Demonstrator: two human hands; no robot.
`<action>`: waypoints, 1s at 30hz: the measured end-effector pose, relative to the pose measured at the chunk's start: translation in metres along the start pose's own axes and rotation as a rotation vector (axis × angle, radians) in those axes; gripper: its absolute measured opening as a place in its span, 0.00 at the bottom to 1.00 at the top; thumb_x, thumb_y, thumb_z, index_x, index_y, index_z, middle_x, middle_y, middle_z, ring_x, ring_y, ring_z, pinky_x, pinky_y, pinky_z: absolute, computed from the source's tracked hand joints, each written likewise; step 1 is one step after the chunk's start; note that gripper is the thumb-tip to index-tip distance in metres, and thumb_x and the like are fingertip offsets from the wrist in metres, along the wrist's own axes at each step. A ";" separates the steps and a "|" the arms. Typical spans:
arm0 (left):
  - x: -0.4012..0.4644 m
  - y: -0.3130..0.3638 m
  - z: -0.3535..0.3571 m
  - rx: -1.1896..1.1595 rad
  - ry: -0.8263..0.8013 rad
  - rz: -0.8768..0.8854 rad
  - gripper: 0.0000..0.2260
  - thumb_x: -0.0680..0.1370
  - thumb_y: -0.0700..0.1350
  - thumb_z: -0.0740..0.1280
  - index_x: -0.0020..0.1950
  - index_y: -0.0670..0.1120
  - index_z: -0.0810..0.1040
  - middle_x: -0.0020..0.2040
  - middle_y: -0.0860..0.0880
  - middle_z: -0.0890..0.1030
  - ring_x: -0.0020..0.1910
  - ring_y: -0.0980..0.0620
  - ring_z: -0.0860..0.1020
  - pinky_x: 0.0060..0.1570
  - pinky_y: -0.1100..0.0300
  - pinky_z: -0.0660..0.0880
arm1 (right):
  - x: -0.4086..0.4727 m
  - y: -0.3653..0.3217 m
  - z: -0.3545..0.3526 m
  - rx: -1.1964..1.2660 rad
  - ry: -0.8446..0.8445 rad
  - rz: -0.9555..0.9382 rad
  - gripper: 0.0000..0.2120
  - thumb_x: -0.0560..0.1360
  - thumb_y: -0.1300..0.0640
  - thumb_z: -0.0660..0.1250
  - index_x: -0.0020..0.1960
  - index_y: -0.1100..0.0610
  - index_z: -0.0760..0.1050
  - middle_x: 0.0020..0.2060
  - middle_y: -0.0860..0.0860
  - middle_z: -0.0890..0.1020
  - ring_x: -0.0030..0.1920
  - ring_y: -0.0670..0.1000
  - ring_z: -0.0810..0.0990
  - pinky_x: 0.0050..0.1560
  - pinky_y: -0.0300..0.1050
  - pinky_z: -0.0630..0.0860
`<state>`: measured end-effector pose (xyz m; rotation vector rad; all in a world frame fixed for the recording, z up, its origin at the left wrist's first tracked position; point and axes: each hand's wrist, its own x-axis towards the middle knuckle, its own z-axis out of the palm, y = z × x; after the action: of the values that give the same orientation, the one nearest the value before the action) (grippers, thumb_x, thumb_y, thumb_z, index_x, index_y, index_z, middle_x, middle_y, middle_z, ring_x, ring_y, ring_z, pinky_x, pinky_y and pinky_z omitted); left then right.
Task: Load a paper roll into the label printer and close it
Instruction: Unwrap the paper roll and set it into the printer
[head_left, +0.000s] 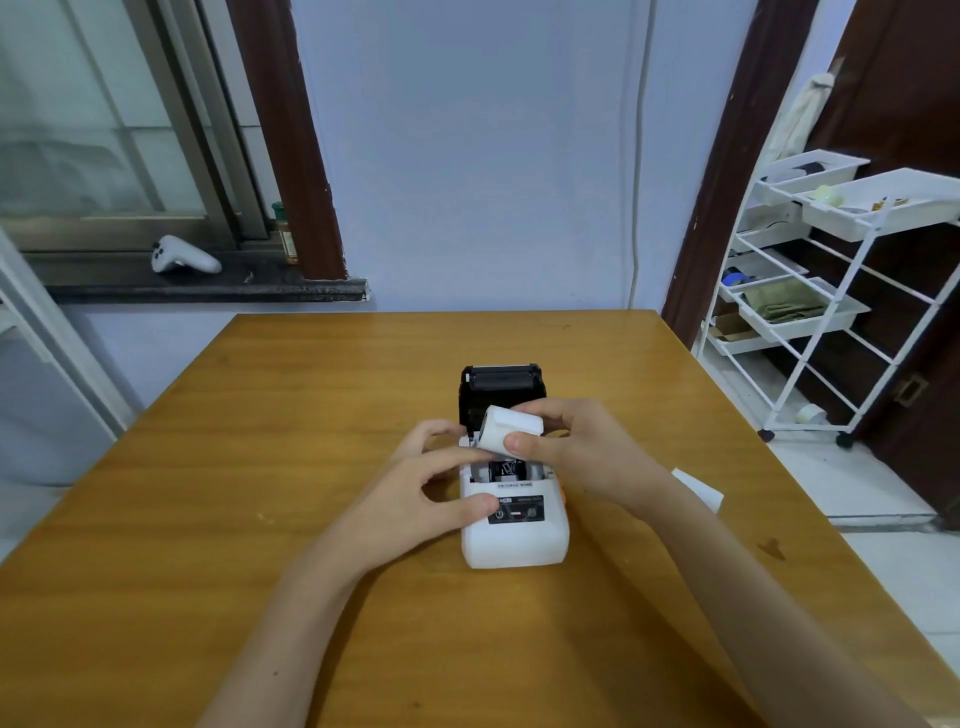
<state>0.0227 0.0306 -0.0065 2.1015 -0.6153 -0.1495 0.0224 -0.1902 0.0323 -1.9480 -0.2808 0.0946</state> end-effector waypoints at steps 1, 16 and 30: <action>0.000 0.000 -0.001 -0.001 0.002 0.005 0.21 0.67 0.64 0.71 0.60 0.65 0.79 0.67 0.66 0.66 0.67 0.65 0.69 0.67 0.61 0.68 | 0.000 0.000 0.000 0.006 0.002 -0.002 0.09 0.75 0.58 0.71 0.55 0.55 0.82 0.43 0.46 0.85 0.40 0.36 0.81 0.40 0.31 0.78; 0.004 -0.003 0.000 -0.033 0.044 -0.011 0.20 0.64 0.64 0.75 0.51 0.59 0.76 0.66 0.63 0.71 0.61 0.58 0.76 0.66 0.52 0.72 | 0.005 0.009 0.001 -0.415 0.017 -0.004 0.14 0.67 0.36 0.69 0.50 0.39 0.79 0.46 0.38 0.83 0.56 0.45 0.78 0.62 0.57 0.72; 0.001 -0.002 -0.001 -0.025 0.045 0.012 0.21 0.65 0.65 0.73 0.56 0.64 0.82 0.65 0.70 0.70 0.67 0.65 0.70 0.70 0.50 0.68 | 0.001 0.016 0.003 0.012 -0.029 0.046 0.13 0.76 0.56 0.70 0.60 0.58 0.78 0.49 0.51 0.86 0.49 0.54 0.85 0.52 0.55 0.82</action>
<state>0.0250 0.0318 -0.0074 2.0707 -0.5963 -0.1023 0.0249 -0.1927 0.0164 -1.9425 -0.2541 0.1538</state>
